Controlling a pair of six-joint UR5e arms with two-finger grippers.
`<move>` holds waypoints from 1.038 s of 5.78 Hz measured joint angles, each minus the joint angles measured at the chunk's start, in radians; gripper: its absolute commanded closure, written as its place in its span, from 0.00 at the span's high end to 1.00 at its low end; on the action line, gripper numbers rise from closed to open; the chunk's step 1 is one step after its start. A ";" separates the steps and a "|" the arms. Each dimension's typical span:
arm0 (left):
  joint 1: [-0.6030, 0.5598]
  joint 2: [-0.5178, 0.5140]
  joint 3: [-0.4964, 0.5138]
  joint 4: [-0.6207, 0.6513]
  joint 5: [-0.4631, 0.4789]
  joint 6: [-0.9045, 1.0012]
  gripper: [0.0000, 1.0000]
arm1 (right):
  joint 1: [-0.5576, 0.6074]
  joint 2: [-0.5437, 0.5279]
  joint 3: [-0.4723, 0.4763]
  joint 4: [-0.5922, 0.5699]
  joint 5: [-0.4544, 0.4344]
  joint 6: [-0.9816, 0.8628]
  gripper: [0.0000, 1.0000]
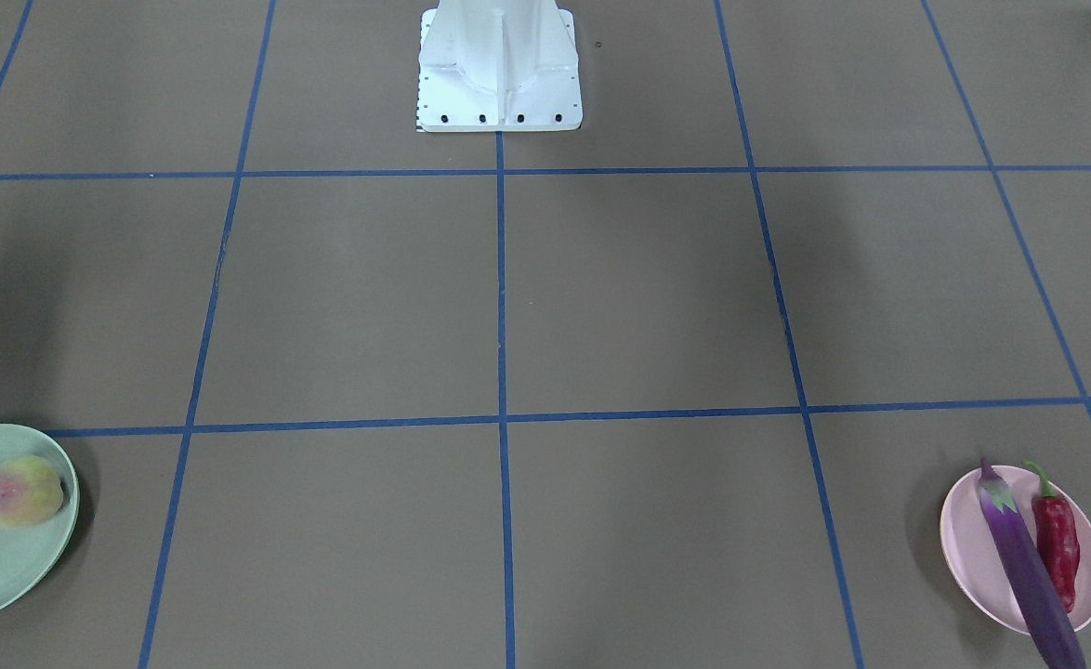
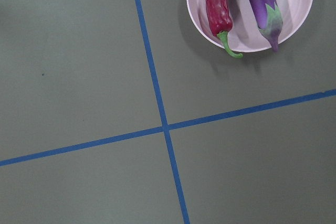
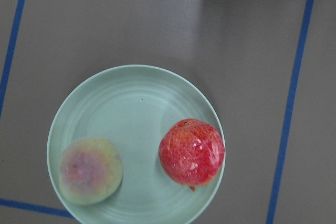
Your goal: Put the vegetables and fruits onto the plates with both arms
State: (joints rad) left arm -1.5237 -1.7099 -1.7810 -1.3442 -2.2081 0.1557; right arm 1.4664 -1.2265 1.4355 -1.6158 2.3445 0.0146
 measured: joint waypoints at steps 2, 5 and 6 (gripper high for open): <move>-0.030 0.007 0.015 0.046 -0.001 0.100 1.00 | 0.064 -0.150 0.119 -0.038 0.072 -0.110 1.00; -0.042 0.053 0.135 -0.010 -0.119 0.256 1.00 | 0.098 -0.273 0.201 -0.038 0.078 -0.177 1.00; -0.042 0.075 0.148 -0.026 -0.134 0.265 1.00 | 0.105 -0.279 0.214 -0.035 0.070 -0.178 1.00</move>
State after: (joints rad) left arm -1.5656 -1.6349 -1.6332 -1.3705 -2.3416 0.4205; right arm 1.5712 -1.5050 1.6490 -1.6507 2.4148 -0.1629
